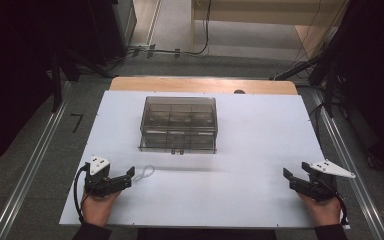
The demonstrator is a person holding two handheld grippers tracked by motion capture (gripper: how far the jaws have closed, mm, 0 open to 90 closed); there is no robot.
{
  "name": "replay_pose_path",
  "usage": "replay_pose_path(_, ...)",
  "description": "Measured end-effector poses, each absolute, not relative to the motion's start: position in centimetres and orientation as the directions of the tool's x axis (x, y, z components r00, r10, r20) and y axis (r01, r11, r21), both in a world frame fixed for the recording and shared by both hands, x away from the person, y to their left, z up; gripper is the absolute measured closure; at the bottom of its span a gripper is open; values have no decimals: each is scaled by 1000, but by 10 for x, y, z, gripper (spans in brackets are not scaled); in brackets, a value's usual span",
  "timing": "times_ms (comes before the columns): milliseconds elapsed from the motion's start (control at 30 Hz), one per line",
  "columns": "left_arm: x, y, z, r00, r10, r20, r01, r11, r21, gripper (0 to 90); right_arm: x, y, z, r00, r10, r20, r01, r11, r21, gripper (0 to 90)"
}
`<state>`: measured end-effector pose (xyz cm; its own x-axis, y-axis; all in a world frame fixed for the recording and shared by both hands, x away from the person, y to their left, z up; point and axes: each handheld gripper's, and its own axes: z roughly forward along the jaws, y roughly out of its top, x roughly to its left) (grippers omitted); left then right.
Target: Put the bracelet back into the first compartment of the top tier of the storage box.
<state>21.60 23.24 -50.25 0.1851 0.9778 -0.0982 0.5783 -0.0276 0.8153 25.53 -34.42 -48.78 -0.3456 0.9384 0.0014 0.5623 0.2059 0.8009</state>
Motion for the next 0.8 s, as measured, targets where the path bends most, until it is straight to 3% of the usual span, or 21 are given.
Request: replay_pose_path(800,199,220,-501,240,968,-78,581,-79,810,151,255,-344,-488,-350,937,4,565,208,798,258)
